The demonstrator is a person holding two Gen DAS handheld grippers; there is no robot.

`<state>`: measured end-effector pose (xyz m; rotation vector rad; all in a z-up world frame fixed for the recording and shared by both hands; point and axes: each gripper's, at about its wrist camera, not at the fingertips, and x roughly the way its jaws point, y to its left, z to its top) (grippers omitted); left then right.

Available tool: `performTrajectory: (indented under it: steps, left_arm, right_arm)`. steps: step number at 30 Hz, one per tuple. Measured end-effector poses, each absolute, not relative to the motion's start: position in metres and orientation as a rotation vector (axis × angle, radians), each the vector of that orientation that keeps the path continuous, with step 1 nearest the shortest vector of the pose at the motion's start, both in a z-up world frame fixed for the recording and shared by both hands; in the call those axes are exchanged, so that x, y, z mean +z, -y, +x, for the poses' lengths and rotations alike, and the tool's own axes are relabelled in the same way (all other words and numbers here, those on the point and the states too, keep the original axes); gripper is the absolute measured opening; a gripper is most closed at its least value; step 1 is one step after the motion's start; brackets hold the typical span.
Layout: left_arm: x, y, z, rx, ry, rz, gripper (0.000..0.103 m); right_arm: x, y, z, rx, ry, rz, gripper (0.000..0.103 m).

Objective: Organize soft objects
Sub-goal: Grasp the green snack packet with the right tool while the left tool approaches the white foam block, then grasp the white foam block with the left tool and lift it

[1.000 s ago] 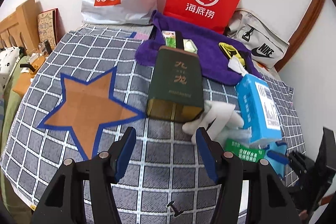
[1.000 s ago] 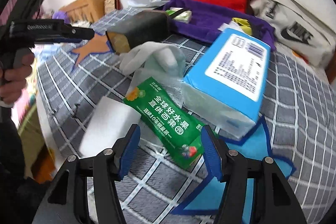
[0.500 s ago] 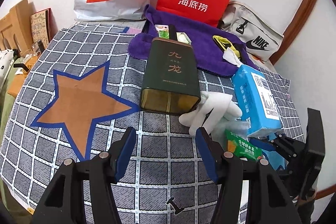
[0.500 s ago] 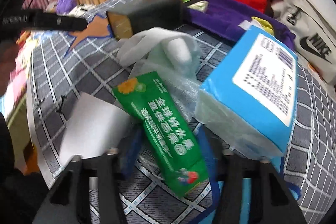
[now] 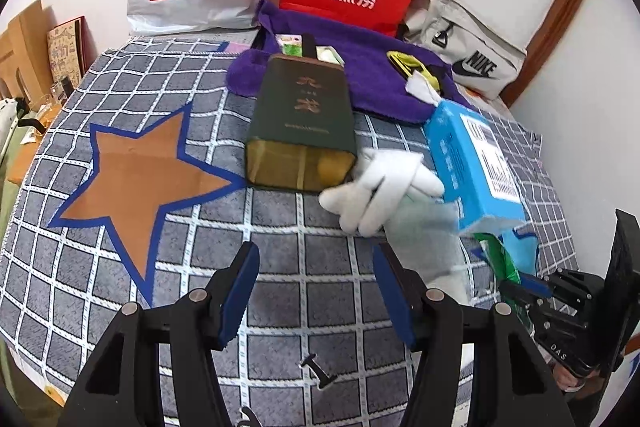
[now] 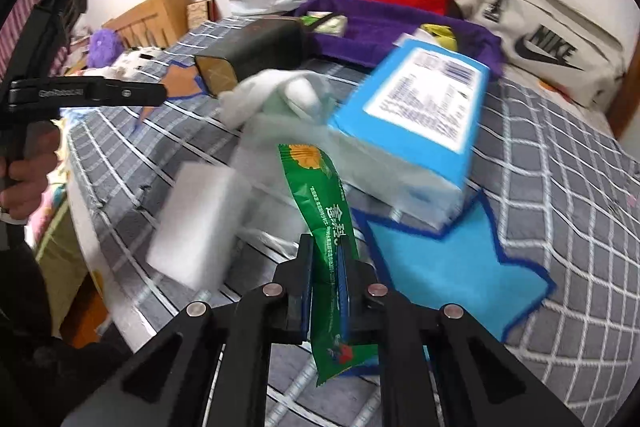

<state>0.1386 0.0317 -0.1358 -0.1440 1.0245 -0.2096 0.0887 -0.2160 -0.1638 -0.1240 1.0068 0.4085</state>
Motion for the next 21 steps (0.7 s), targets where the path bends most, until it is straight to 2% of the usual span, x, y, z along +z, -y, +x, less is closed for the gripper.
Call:
performTrajectory:
  steps: [8, 11, 15, 18, 21]
  left_arm:
    - [-0.147, 0.001, 0.122, -0.305, -1.076, -0.126, 0.057]
    - [-0.152, 0.017, 0.119, -0.344, -1.102, -0.14, 0.066]
    - [-0.159, 0.037, 0.115, -0.365, -1.136, -0.138, 0.068]
    - [-0.165, 0.05, 0.116, -0.363, -1.167, -0.131, 0.074]
    - [-0.175, 0.063, 0.121, -0.33, -1.199, -0.113, 0.074]
  right_arm:
    - [-0.159, 0.247, 0.071, 0.33, -0.983, -0.04, 0.011]
    - [-0.168, 0.251, 0.077, 0.287, -1.003, -0.046, 0.011]
    - [-0.178, 0.256, 0.087, 0.279, -1.017, -0.014, 0.013]
    - [-0.179, 0.259, 0.09, 0.28, -1.007, -0.002, 0.014]
    - [-0.182, 0.261, 0.09, 0.291, -1.007, 0.01, 0.014]
